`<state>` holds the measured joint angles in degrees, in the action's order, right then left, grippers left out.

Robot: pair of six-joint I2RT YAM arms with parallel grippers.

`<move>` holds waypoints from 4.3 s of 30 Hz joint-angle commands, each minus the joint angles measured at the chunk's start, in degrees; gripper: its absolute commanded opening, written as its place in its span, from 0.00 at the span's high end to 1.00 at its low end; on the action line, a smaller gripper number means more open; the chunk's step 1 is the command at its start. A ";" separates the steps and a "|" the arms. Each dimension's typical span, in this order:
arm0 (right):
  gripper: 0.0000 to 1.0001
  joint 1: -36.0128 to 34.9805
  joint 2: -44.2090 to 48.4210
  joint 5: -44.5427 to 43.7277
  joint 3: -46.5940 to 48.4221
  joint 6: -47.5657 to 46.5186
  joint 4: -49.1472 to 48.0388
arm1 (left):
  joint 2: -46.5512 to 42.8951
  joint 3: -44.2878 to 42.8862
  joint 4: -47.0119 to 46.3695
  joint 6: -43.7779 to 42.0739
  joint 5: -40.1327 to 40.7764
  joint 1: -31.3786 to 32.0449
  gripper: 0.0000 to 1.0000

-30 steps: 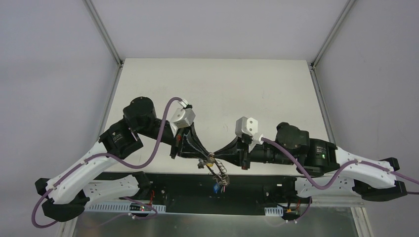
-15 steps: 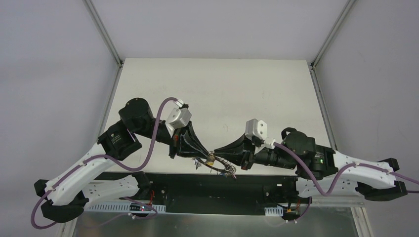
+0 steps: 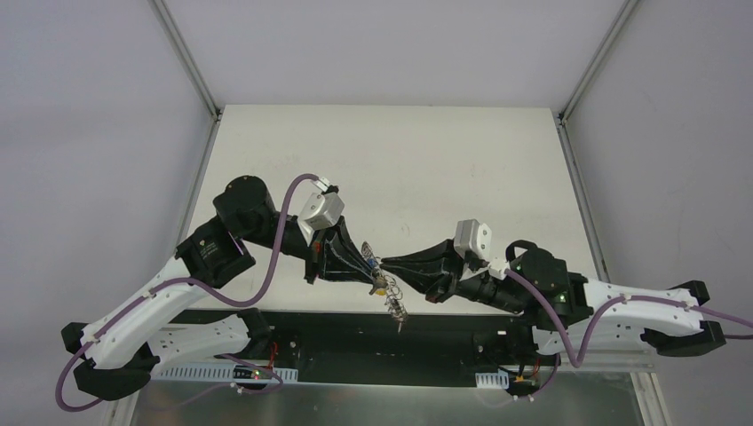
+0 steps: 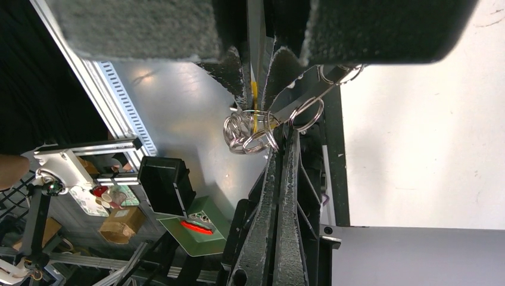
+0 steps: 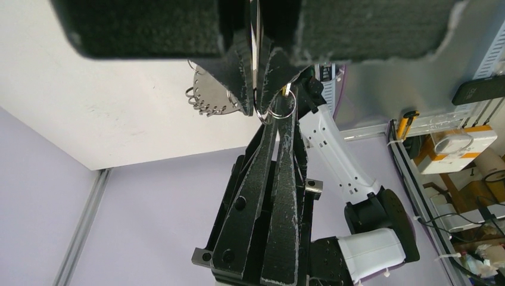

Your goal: Put the keys on the keyring

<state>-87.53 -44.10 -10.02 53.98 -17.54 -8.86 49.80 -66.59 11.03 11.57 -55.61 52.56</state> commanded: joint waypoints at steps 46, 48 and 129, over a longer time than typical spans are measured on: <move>1.00 -6.43 8.40 -13.32 1.85 0.44 -6.54 | -10.20 4.55 1.18 -0.95 12.97 0.61 0.56; 1.00 -6.39 8.10 -12.93 4.20 2.33 -0.45 | -10.15 4.26 1.12 -1.74 13.86 0.53 0.39; 1.00 -4.33 -13.30 12.23 32.12 8.28 32.78 | 3.40 14.36 -27.28 4.96 -20.53 5.45 0.45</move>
<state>-92.01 -59.59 3.64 84.01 -8.67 28.93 52.66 -49.78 -13.54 17.21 -73.10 57.45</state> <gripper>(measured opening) 0.006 0.648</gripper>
